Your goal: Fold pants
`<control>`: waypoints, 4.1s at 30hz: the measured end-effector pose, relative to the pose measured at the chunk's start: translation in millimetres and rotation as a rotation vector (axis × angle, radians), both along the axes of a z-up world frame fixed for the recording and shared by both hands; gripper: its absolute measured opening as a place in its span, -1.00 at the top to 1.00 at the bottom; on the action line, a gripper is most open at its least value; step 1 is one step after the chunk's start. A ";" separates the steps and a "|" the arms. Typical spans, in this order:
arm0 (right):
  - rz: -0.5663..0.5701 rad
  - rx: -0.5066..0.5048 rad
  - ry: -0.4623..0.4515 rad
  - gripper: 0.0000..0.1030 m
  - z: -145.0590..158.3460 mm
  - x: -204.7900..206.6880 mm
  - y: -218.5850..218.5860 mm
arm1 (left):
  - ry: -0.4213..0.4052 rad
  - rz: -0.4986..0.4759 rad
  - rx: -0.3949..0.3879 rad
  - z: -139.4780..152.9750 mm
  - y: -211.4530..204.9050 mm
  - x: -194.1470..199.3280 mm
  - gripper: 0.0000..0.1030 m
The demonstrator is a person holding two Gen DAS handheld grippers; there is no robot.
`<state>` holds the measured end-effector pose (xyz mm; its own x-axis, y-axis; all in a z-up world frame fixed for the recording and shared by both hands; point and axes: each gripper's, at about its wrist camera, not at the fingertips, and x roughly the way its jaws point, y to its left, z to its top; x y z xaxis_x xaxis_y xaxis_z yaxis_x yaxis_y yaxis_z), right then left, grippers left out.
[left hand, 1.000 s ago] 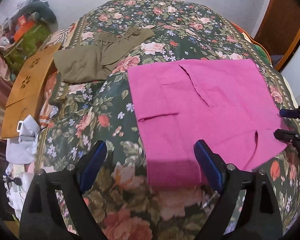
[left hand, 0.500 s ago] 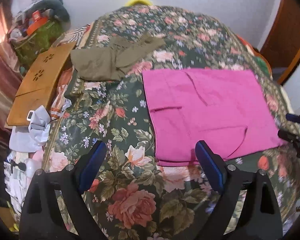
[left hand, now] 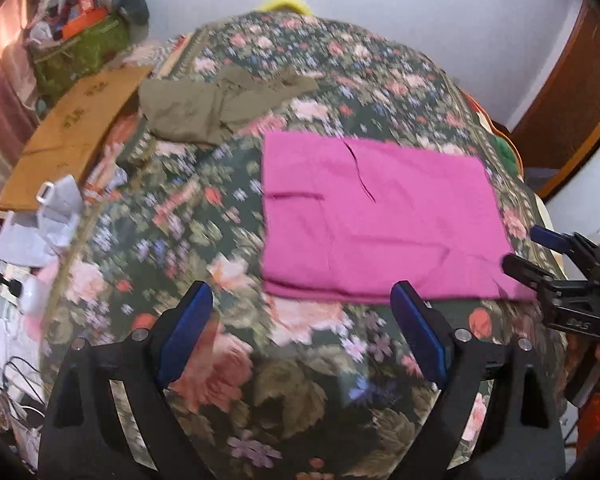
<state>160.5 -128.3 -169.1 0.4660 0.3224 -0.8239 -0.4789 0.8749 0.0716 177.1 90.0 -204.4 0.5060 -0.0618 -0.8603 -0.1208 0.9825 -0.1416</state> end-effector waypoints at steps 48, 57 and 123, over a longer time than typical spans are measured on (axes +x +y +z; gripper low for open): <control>0.016 0.094 0.065 -0.69 -17.7 -13.0 -12.6 | -0.061 0.093 0.159 -4.5 10.7 1.1 0.64; -0.001 0.124 0.093 -0.69 -21.5 -11.7 -14.4 | -0.178 0.062 0.292 35.8 -3.1 0.9 0.70; -0.180 0.201 -0.027 -0.70 9.5 -11.2 -77.4 | -0.037 -0.280 0.125 37.1 -50.4 143.6 -0.48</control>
<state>149.4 -205.7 -159.7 0.5517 0.3880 -0.7383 -0.3210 0.9158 0.2414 320.7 39.6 -167.4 0.5150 -0.0981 -0.8516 0.1604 0.9869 -0.0166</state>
